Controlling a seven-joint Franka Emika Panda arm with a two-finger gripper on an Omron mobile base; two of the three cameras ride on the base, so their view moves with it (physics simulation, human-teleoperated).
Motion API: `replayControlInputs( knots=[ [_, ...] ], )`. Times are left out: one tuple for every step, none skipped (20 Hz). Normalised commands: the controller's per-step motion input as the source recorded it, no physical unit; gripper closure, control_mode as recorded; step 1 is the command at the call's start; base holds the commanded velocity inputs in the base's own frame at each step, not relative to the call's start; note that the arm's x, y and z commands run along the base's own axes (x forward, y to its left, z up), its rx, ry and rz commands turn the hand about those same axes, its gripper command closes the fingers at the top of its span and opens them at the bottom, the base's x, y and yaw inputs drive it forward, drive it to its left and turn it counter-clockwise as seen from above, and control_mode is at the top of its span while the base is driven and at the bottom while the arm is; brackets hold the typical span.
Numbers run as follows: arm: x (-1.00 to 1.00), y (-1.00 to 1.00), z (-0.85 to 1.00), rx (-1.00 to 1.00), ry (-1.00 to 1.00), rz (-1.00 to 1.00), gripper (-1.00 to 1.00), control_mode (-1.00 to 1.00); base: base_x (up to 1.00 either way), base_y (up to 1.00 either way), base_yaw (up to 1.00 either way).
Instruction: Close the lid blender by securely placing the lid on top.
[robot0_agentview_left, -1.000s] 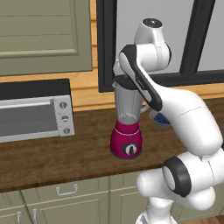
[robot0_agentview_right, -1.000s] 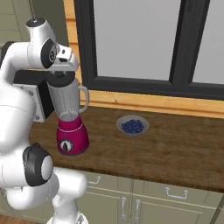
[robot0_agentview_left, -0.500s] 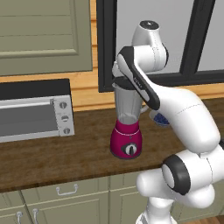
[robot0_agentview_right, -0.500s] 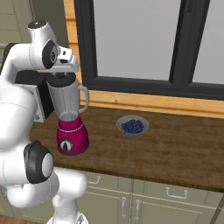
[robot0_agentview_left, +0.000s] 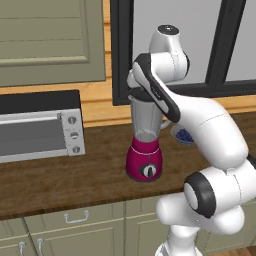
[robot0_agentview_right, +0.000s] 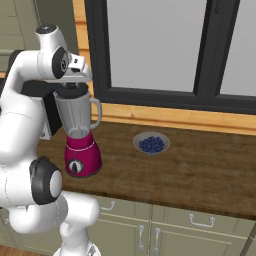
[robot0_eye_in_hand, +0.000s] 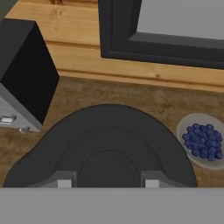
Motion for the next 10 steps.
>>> replayControlInputs(
  knots=[
    [0.27, 0.00, 0.00, 0.00, 0.00, 0.00, 1.00, -1.00, 0.00, 0.00, 0.00],
    [0.28, 0.00, 0.00, 0.00, 0.00, 0.00, 1.00, -1.00, 0.00, 0.00, 0.00],
    [0.28, 0.00, 0.00, 0.00, 0.00, 0.00, 1.00, -1.00, 0.00, 0.00, 0.00],
    [0.24, 0.00, -0.01, 0.00, 0.00, 0.00, 1.00, -1.00, 0.00, 0.00, 0.00],
    [0.21, 0.00, -0.02, 0.00, 0.00, 0.00, 1.00, -1.00, 0.00, 0.00, 0.00],
    [0.18, 0.00, -0.05, 0.00, 0.00, 0.00, 1.00, -1.00, 0.00, 0.00, 0.00],
    [0.16, 0.00, -0.09, 0.00, 0.00, 0.00, 1.00, -1.00, 0.00, 0.00, 0.00],
    [0.10, 0.00, -0.12, 0.00, 0.00, 0.00, 1.00, -1.00, 0.00, 0.00, 0.00],
    [0.04, 0.00, -0.16, 0.00, 0.00, 0.00, 1.00, -1.00, 0.00, 0.00, 0.00],
    [0.00, 0.00, -0.18, 0.00, 0.00, 0.00, 1.00, -1.00, 0.00, 0.00, 0.00]
  ],
)
